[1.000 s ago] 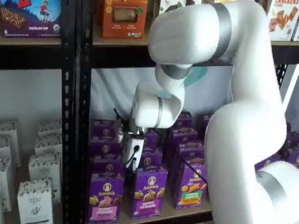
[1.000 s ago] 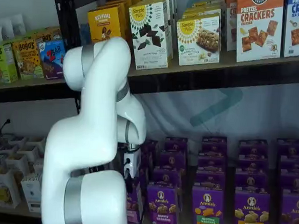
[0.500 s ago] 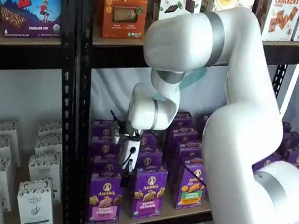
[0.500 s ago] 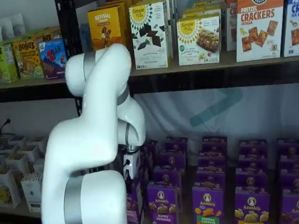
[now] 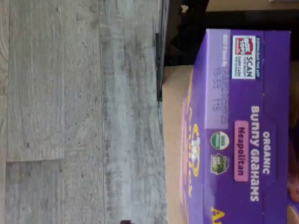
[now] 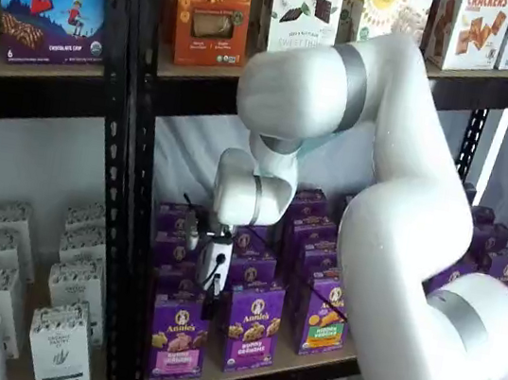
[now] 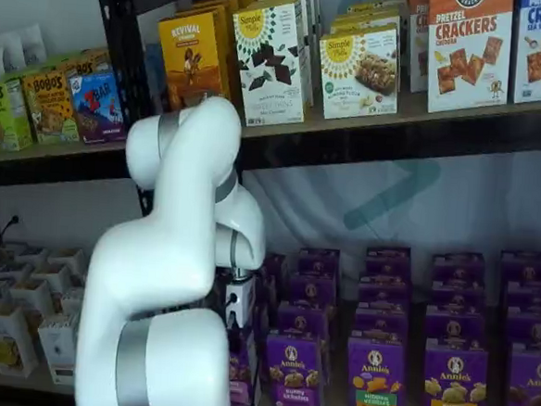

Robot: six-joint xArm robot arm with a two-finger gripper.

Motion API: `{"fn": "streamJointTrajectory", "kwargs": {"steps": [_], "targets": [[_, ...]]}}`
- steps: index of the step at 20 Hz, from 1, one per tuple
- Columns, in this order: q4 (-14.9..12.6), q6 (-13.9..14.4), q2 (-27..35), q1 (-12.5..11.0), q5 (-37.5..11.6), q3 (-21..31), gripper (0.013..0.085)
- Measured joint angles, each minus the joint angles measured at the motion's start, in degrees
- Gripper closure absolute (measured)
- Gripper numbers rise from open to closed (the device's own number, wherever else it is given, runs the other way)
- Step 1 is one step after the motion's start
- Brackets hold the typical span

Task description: Pick up the purple box with a pink patch in the middle, on the bottom shelf, the first box from the left

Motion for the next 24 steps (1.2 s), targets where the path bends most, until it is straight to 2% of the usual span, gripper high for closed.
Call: {"fn": "streamJointTrajectory", "kwargs": {"steps": [5,16,24], "targets": [[-1.07,1.07,1.72,0.09,1.31,-1.89,0.0130],[1.98,-0.49,3.47,1.35,0.95,-2.98,0.0130],[3.35,-1.10,5.36,2.14,-2.13,-4.03,0.0130]]}}
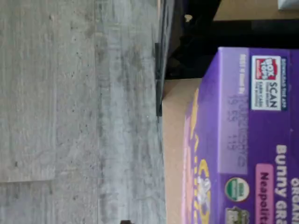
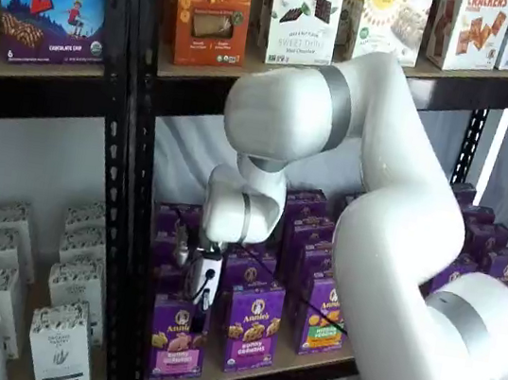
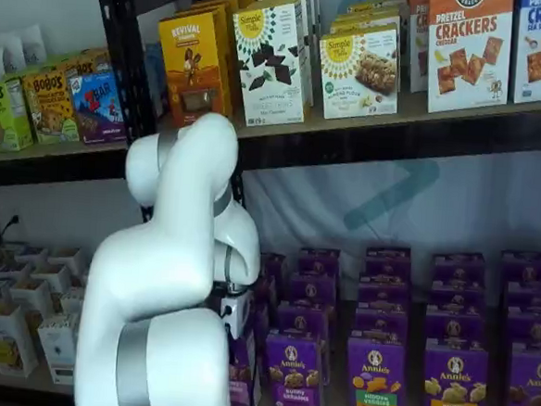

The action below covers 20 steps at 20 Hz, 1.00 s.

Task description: Pick up the purple box with a pink patch in the middle, on the bottom shelf, the first box from the left

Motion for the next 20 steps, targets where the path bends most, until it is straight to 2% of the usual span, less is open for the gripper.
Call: {"fn": "streamJointTrajectory", "kwargs": {"steps": [7,10,12,15,16,17,20], "targets": [[0.47,-0.32,2.02,0.10,-1.10,-1.96,0.0130],[-0.27,0.35,2.54,0.11,-1.00,-2.63,0.0130],[-0.60,0.67,2.88,0.10,-0.98,-3.03,0.0210],[-0.97,1.00,3.27,0.08,-0.56,-3.62,0.0250],[-0.91,0.96,3.37,0.08,-0.46,-3.77,0.0290],[-0.90,0.97,3.46,0.08,-0.31,-3.92,0.0290],[-0.99,1.07,3.70,0.08,0.07,-4.31,0.0370]]}}
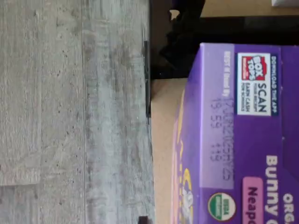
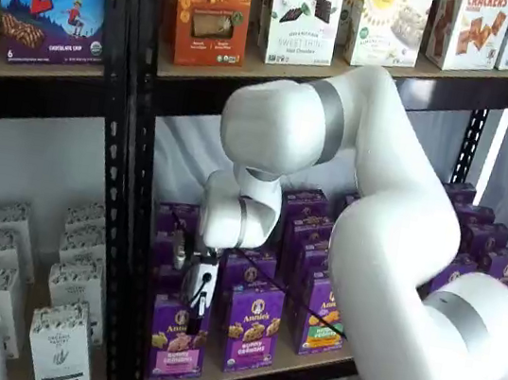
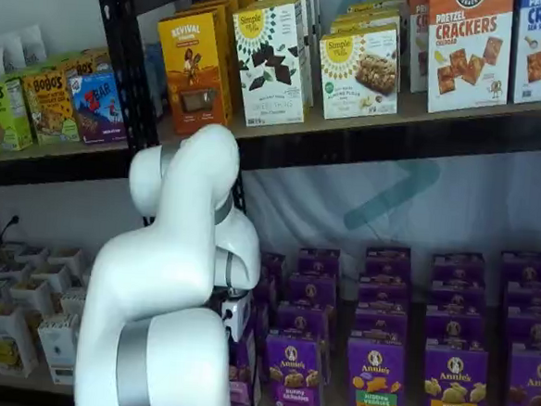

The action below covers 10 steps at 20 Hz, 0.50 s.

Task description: Pick up the purple box with a pink patch in the middle, on the bottom shelf, the first box from the left

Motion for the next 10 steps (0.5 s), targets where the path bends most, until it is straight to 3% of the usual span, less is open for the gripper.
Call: {"fn": "streamJointTrajectory", "kwargs": {"steps": [2,5,10], "targets": [[-0.52,0.46,0.13,0.00,0.10,-0.16,0.0410],[-2.16,1.88,0.31,-0.06,0.07,-0.34,0.0410],[-0.62,0.42,0.45,-0.14,0.35,-0.59,0.0410]]}}
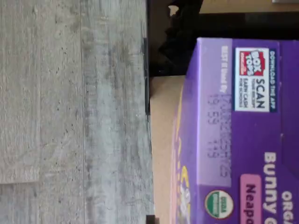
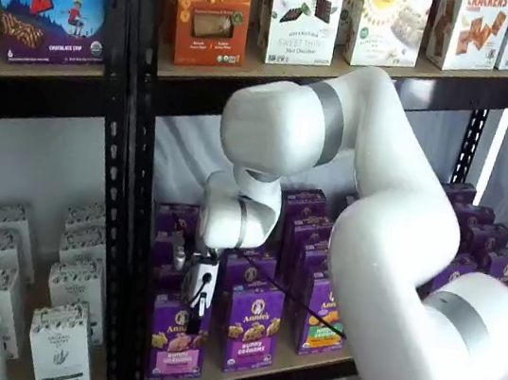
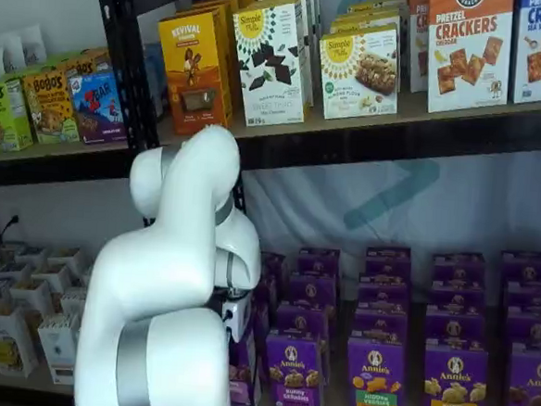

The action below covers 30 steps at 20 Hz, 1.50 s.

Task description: Pick up the purple box with a pink patch in the middle, on the bottom shelf, the first box from the left

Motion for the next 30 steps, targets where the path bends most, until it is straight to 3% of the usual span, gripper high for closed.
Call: {"fn": "streamJointTrajectory", "kwargs": {"steps": [7,16,20,30], "targets": [[0.55,-0.48,-0.14,-0.03,0.44,-0.04,0.0570],[-0.21,0.10,-0.53,-0.13,0.77,0.33,0.0570],[-0.21,0.06,-0.81,-0.14,0.50,0.79,0.0690],[-3.55,2.75,-3.84,-0.30,-0.01,5.15,0.0690]]}}
